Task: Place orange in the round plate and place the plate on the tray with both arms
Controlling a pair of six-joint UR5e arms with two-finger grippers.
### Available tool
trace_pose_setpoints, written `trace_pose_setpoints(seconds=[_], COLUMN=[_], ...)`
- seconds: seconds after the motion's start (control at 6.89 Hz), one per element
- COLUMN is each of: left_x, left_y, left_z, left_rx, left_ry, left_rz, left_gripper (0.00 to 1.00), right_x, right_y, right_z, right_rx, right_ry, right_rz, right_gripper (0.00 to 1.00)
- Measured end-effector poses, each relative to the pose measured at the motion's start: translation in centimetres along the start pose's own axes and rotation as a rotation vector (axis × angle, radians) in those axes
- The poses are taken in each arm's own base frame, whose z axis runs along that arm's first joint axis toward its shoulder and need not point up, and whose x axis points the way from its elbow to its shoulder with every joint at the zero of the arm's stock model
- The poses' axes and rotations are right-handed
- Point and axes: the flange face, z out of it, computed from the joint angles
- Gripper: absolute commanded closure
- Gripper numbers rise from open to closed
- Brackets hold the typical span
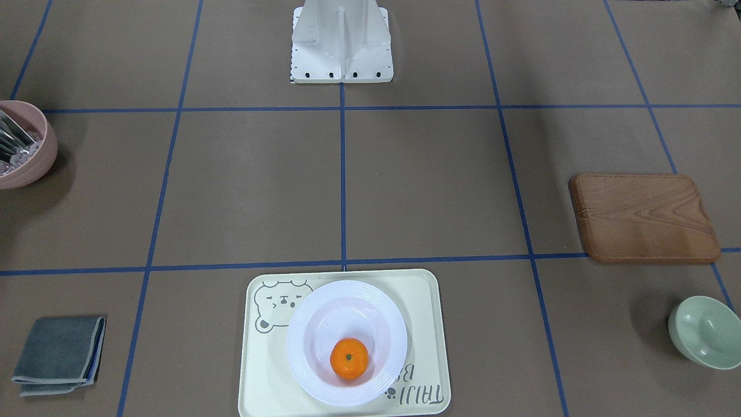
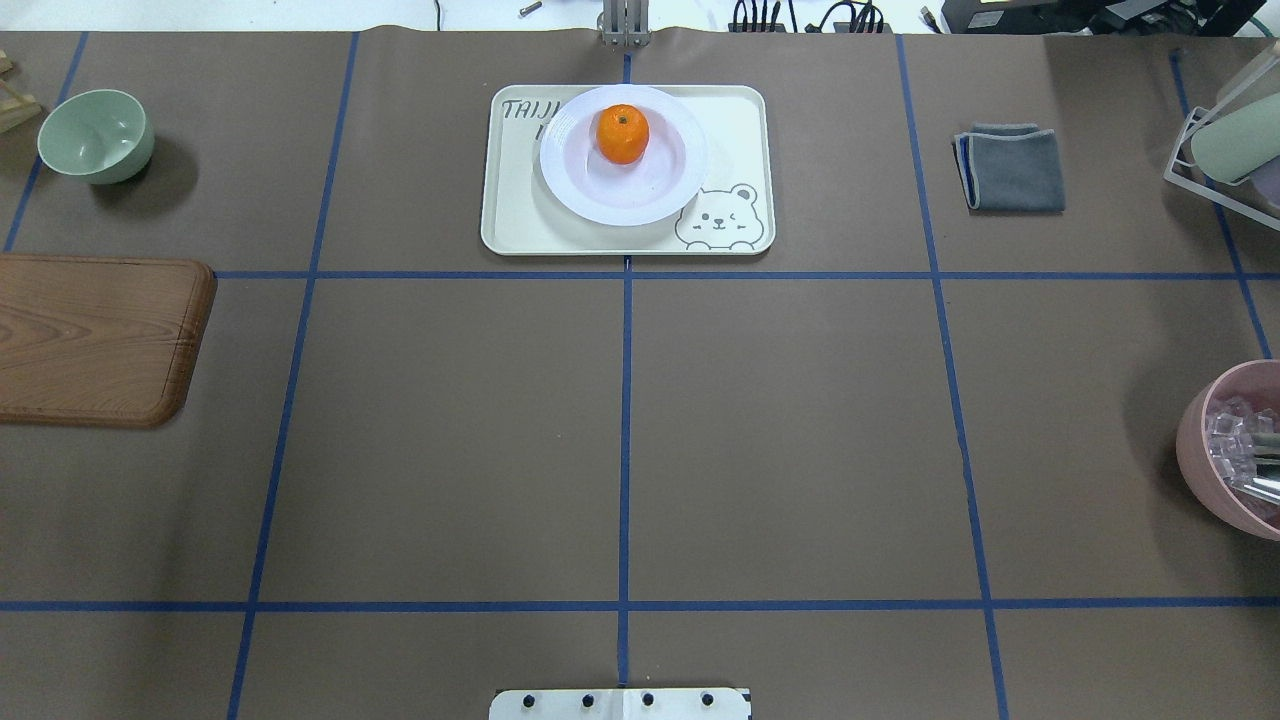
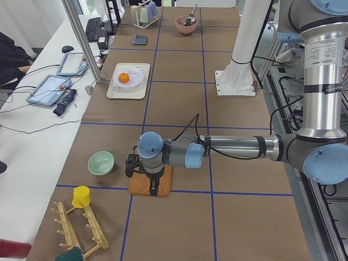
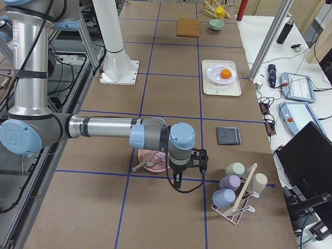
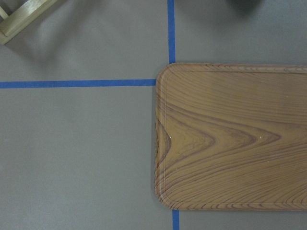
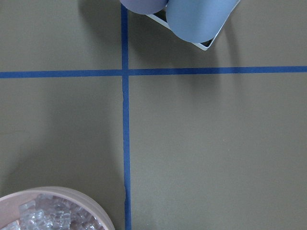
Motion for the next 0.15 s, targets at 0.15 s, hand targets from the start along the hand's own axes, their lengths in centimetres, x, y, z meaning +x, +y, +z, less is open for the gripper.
trace_pose_setpoints(seconds=[0.15], left_x=[-0.10], left_y=[0.10], left_z=[0.06], left_rx=[-0.004], left_ry=[-0.002], left_rz=[-0.002], left_gripper=[0.01], right_x=[0.02], right_y=[0.03], right_z=[-0.02], right_rx=[0.000], right_ry=[0.000], right_rz=[0.001], right_gripper=[0.00])
